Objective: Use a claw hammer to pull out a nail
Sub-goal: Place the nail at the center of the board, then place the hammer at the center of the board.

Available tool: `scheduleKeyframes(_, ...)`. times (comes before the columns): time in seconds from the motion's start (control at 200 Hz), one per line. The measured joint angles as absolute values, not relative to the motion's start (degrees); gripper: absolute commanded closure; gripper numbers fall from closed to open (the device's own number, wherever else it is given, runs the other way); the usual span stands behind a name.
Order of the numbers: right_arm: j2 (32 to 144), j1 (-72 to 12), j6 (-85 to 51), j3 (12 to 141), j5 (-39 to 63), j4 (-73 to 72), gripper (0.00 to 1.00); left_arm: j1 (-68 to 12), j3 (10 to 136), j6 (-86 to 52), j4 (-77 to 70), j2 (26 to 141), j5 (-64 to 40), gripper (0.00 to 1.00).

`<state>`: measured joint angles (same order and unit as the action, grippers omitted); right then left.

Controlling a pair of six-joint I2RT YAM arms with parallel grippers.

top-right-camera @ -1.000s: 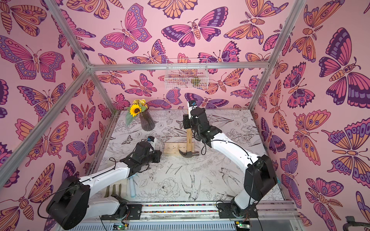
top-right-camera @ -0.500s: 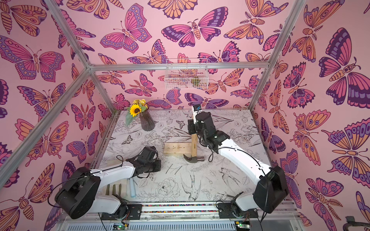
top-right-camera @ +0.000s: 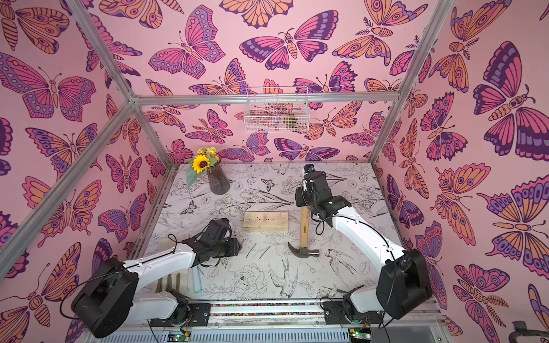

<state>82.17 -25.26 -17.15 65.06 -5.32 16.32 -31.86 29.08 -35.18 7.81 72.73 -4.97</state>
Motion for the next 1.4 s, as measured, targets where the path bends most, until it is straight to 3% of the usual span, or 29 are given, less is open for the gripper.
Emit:
scheduleKeyframes(0.345, 94.19, -22.68, -17.67, 71.42, -3.73, 15.99, 1.0, -29.06, 24.91, -36.18, 7.73, 63.53, -1.76, 0.48)
scheduleKeyframes(0.936, 108.07, -21.39, -16.71, 79.29, -3.68, 21.08, 1.0, -28.03, 23.57, -36.29, 5.76, 64.88, -1.65, 0.48)
scheduleKeyframes(1.197, 112.99, -21.39, -16.71, 81.41, -5.39, 24.58, 0.84, -28.03, 23.44, -36.29, 5.32, 65.65, -1.65, 0.48)
scheduleKeyframes(1.402, 117.1, -21.34, -17.32, 84.62, -7.49, 27.68, 0.8, -28.01, 23.2, -36.27, 4.49, 65.87, -1.63, 0.48)
